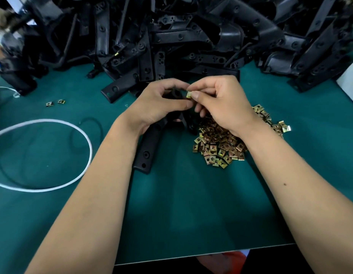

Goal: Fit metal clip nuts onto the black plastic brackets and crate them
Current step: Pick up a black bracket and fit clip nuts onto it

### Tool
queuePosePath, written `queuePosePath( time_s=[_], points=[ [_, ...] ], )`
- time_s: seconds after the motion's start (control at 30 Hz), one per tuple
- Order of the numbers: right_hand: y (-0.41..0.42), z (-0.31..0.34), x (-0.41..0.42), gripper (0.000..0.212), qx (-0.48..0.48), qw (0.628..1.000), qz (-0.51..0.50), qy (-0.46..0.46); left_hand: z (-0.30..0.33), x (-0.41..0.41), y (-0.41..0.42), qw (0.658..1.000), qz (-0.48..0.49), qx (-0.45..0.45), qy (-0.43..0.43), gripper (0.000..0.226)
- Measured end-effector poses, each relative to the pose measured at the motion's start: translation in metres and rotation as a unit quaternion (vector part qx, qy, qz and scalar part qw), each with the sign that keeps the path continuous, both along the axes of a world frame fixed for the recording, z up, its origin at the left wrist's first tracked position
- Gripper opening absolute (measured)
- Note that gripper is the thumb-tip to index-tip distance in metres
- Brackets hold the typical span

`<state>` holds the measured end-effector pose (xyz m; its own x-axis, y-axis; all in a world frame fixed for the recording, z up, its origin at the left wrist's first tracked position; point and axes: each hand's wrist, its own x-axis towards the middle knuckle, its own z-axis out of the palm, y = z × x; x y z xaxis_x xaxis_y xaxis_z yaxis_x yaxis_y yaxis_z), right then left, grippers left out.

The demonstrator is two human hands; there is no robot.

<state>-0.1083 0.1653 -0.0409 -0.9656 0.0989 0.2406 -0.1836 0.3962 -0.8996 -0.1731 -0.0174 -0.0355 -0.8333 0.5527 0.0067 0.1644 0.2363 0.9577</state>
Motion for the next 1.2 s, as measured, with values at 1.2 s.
queuePosePath(
  time_s=[1.2],
  points=[
    [-0.011,0.004,0.005,0.008,-0.180,0.982,-0.020,-0.060,0.005,0.016,0.006,0.997,-0.027,0.041,0.053,0.047]
  ],
)
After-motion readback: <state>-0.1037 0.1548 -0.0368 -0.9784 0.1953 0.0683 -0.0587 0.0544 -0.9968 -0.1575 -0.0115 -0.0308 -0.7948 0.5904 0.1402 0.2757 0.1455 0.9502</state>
